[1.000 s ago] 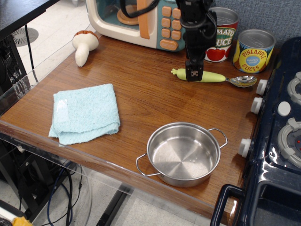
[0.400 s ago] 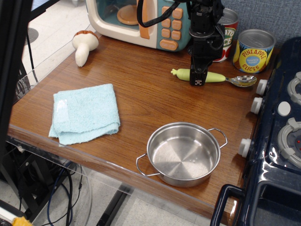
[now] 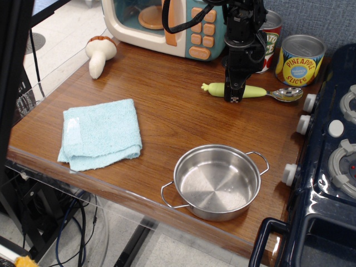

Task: Move the yellow ice cream scoop so that it's directly behind the blue rag, in front of the microwave.

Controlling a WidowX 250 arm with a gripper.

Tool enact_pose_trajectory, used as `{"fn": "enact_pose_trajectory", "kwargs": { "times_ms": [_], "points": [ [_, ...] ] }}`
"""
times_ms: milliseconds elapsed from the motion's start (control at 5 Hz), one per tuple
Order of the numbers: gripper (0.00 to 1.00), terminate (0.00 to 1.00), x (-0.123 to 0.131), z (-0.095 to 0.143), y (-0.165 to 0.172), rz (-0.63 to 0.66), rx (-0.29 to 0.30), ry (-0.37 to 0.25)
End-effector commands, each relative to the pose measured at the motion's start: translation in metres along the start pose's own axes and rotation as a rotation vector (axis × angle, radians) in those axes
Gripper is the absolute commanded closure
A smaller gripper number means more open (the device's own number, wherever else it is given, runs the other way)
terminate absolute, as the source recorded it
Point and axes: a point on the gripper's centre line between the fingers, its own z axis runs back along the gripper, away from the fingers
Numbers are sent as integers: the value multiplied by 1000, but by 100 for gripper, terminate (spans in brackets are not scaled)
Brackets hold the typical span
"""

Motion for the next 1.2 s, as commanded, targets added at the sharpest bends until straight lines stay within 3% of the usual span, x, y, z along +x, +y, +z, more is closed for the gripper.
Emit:
{"fn": "enact_pose_trajectory", "kwargs": {
  "times_ms": [0,200,600,1000],
  "points": [
    [100,0,6,58,-7,-26,104,-47],
    [100,0,-10,78,-16,18,120,-33],
    [100,0,-79,107,-43,199,136,21],
    [100,0,-140,107,-31,383,129,50]
  ]
}}
